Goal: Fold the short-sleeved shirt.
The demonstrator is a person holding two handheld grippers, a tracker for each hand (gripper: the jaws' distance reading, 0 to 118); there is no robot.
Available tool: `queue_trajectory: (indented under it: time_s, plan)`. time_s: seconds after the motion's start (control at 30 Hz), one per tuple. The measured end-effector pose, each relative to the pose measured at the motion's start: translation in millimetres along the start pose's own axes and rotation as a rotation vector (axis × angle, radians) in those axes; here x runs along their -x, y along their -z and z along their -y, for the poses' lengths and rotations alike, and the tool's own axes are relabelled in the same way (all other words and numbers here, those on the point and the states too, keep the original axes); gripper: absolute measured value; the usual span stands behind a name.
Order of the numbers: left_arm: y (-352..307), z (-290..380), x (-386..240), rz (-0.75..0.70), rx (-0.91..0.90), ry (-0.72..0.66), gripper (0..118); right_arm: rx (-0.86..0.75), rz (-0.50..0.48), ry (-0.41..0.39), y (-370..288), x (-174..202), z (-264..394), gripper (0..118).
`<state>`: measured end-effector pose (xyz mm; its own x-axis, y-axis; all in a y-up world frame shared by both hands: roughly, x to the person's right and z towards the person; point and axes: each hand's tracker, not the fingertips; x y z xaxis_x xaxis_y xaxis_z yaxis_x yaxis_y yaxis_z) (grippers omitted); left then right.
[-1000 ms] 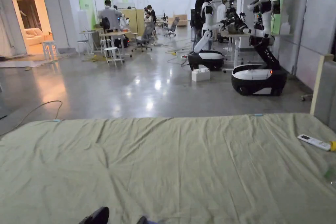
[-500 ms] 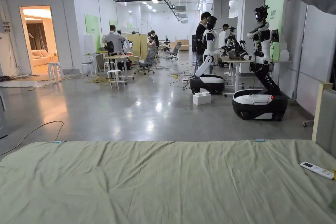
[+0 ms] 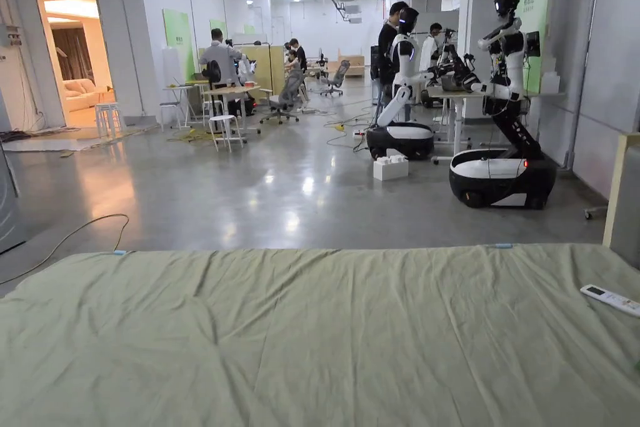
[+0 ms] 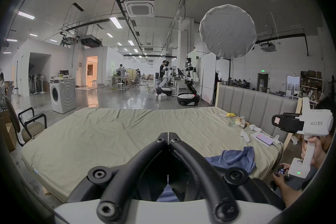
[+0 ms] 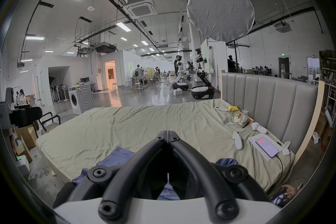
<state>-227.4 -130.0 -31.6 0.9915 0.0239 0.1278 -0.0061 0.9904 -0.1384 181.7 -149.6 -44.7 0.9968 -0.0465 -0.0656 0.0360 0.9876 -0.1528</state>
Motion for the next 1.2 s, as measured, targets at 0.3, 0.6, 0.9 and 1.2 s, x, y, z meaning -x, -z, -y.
queue_trajectory:
  time_s: [0.3,0.6,0.9,1.2]
  plan:
    - [106.1,32.1,30.1,0.104,0.286,-0.188,4,0.087,0.004,0.051,8.2,-17.4,29.3,0]
    - [330.0,109.1,42.3,0.113,0.638,-0.19,88,0.235,0.134,0.139,24.2,-67.1,71.7,0]
    - [442.1,183.8,34.4,0.055,0.892,-0.1,80,0.354,0.329,0.219,5.1,-112.7,97.3,0]
    - [445.6,183.0,-14.3,0.016,0.95,0.259,11,0.396,0.362,0.278,15.2,-137.3,100.6,0]
